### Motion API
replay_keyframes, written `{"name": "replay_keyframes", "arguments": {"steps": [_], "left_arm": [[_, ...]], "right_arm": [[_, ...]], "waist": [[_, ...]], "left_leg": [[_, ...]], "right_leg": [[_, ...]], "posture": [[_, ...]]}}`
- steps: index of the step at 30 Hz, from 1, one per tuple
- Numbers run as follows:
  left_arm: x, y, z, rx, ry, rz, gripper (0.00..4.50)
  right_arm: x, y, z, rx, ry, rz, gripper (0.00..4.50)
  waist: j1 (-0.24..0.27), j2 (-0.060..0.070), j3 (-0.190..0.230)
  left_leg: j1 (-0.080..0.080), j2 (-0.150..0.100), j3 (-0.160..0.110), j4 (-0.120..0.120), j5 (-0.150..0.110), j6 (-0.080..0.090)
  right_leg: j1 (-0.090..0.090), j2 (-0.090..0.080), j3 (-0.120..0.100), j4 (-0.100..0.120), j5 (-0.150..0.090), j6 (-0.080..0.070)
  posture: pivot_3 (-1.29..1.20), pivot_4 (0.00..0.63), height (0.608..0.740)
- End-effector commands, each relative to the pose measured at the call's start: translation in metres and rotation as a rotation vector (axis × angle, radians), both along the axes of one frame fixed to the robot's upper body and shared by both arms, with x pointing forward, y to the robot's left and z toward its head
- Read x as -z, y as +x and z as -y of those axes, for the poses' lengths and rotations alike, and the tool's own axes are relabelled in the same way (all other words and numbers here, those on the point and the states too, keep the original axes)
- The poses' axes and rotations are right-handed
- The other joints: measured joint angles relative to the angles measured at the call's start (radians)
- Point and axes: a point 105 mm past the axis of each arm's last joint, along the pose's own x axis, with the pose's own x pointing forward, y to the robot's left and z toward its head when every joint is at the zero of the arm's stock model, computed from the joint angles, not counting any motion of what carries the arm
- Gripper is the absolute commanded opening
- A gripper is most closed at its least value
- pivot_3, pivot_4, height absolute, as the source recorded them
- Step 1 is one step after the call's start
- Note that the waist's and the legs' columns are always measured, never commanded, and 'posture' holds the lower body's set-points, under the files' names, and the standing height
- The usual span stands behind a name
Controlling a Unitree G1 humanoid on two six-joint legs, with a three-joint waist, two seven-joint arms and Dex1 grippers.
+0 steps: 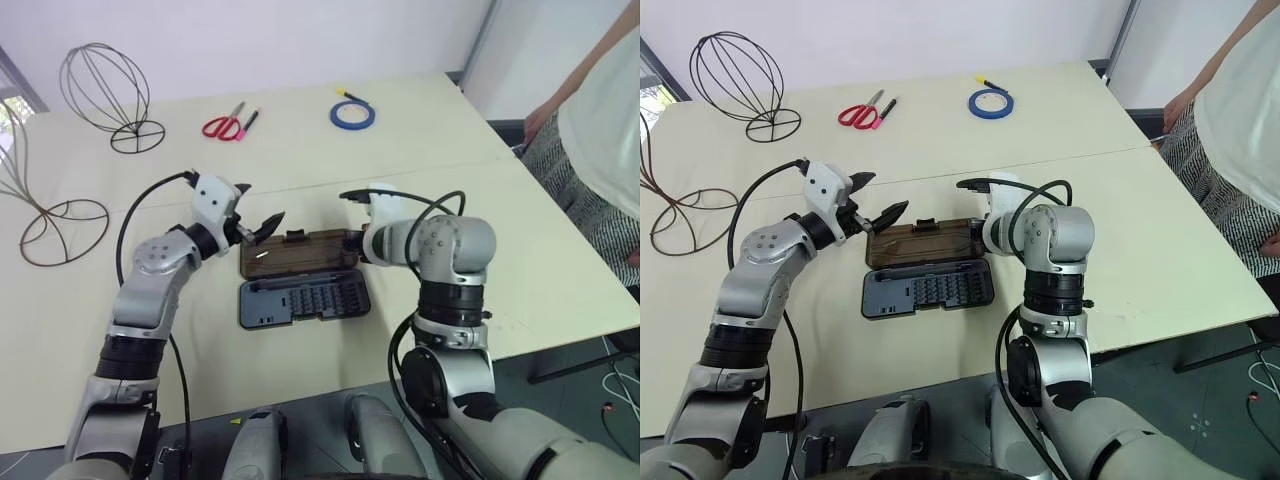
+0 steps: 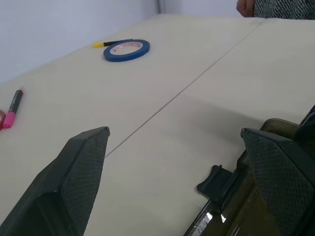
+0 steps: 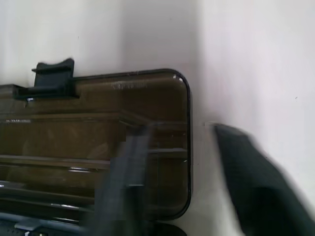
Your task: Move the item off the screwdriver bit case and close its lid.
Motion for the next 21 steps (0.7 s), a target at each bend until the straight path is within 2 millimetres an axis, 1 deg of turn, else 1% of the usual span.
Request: {"name": "replay_keyframes", "arguments": {"steps": [1,2,3,6,7,9,10,12,16,21], "left_arm": [[-0.015,-0.002,-0.001,0.001,-0.024,0.042,4.5],[-0.015,-0.003,-0.002,0.0,-0.026,0.042,4.5],[-0.017,-0.003,-0.004,-0.002,-0.038,0.039,4.5],[-0.022,-0.009,-0.009,0.002,-0.074,0.025,4.5],[-0.025,-0.013,-0.011,0.011,-0.087,0.018,4.5],[-0.031,-0.027,-0.011,0.065,-0.109,-0.009,4.5],[-0.032,-0.036,-0.01,0.099,-0.11,-0.027,4.5],[-0.032,-0.054,-0.008,0.17,-0.092,-0.07,4.5],[-0.027,-0.079,-0.008,0.228,-0.038,-0.144,4.5],[-0.028,-0.09,-0.008,0.222,-0.013,-0.132,4.5]], "right_arm": [[-0.015,0.0,-0.001,-0.03,-0.002,0.065,3.94],[-0.015,-0.001,-0.001,-0.034,-0.005,0.068,4.36],[-0.018,-0.001,-0.001,-0.06,-0.017,0.085,4.44],[-0.03,-0.004,0.0,-0.141,-0.052,0.15,4.44],[-0.038,-0.005,0.001,-0.169,-0.053,0.183,4.44],[-0.068,-0.008,-0.001,-0.28,-0.003,0.363,4.44],[-0.077,-0.009,-0.001,-0.325,-0.013,0.424,4.44],[-0.088,-0.007,0.006,-0.331,-0.035,0.512,4.44],[-0.097,0.0,0.014,-0.331,-0.057,0.594,4.44],[-0.098,0.008,0.013,-0.338,-0.068,0.63,4.44]], "waist": [[0.0,0.0,0.0],[0.0,0.0,0.0],[0.0,0.0,0.0],[-0.001,0.0,0.0],[-0.001,0.0,0.0],[-0.002,0.0,0.001],[-0.003,0.0,0.001],[-0.005,0.0,0.001],[-0.003,0.0,0.001],[0.003,0.0,0.001]], "left_leg": [[0.0,0.0,0.0,0.0,0.0,0.0],[0.0,0.0,0.0,0.0,0.0,0.0],[0.0,0.0,0.0,0.0,0.0,0.0],[0.0,0.0,0.0,0.0,0.0,0.0],[0.0,0.0,0.0,0.0,0.0,0.0],[0.0,0.0,0.0,0.0,0.0,0.0],[0.0,0.0,0.0,0.0,0.0,0.0],[0.0,0.001,0.0,-0.001,0.0,0.0],[0.001,0.001,0.0,0.0,0.0,0.0],[0.001,0.001,-0.001,0.0,0.0,0.0]], "right_leg": [[0.0,0.0,0.0,0.0,0.0,0.0],[0.0,0.0,0.0,0.0,0.0,0.0],[0.0,0.0,0.0,0.0,0.0,0.0],[0.0,0.0,0.0,0.0,0.0,0.0],[0.0,0.0,0.0,0.0,0.0,0.0],[0.0,0.0,0.0,-0.001,0.0,0.0],[0.0,0.0,0.0,-0.001,0.0,0.0],[0.001,0.001,0.0,-0.002,0.0,0.0],[0.002,0.003,0.0,-0.002,0.0,0.0],[0.002,0.003,0.0,-0.003,0.0,0.0]], "posture": [[0.0,0.15,0.74],[0.0,0.15,0.74],[0.0,0.15,0.74],[0.0,0.15,0.74],[0.0,0.15,0.74],[0.0,0.15,0.74],[0.0,0.15,0.74],[0.0,0.15,0.74],[0.0,0.15,0.74],[0.0,0.15,0.74]]}}
